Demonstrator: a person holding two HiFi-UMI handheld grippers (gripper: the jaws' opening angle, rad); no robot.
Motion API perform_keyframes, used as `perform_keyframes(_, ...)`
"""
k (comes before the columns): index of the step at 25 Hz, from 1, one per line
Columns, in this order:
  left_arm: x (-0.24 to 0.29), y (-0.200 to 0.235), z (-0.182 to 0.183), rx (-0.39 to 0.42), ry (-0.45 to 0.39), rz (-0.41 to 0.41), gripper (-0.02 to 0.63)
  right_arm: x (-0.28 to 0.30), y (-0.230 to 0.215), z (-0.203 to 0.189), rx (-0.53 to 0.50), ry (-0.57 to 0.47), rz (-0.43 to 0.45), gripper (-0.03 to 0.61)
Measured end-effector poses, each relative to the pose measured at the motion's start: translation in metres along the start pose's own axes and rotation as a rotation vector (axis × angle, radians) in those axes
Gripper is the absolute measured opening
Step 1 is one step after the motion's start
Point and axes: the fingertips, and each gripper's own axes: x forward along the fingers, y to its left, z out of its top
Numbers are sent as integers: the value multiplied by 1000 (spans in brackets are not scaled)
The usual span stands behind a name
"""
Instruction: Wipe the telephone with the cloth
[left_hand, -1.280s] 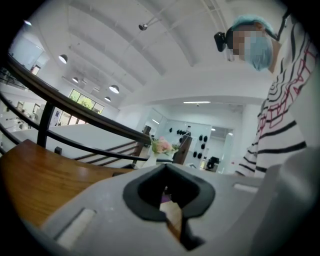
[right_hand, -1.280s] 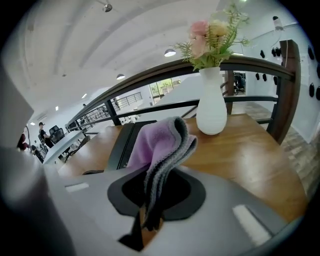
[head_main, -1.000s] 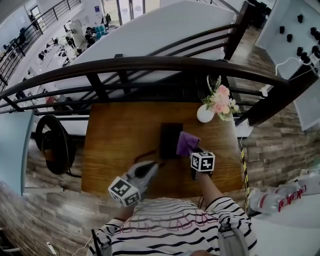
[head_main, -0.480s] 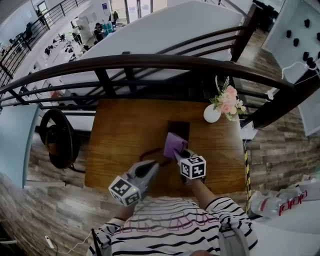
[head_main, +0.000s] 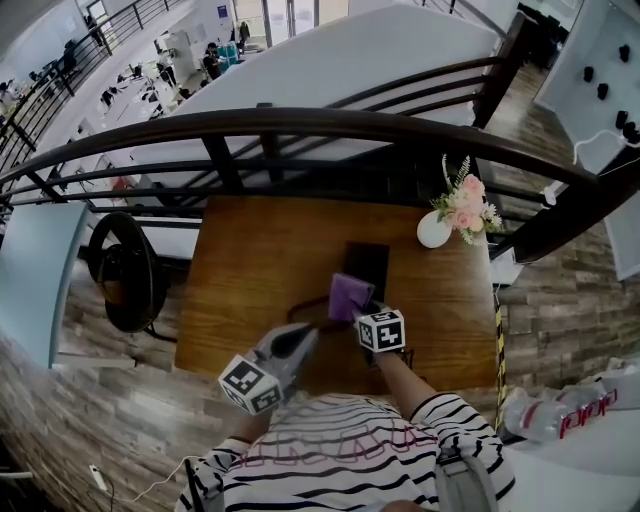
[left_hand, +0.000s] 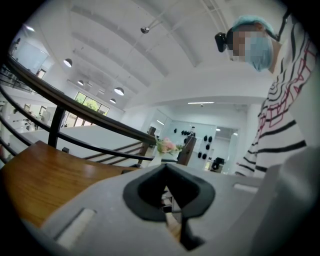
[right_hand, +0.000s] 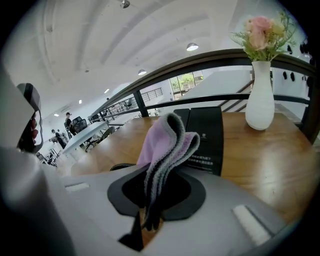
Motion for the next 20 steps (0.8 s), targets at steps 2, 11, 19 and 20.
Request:
perform_keyframes(2,3,-1,-1,-3,3,-9,2,-4,-13,-5,10,8,-28,37)
perform_keyframes(11,29,-12,-6,-2,26,-80,2,-39,-78,-23,103,-3,-171,37)
perform_keyframes(19,46,-20,-8,5,41,-135,2,-63,-106,-31,152,-18,-240,37)
perform_keyframes(20,47,-20,-8,6,42,-137,2,-64,-106,-31,155,-20,-242,37)
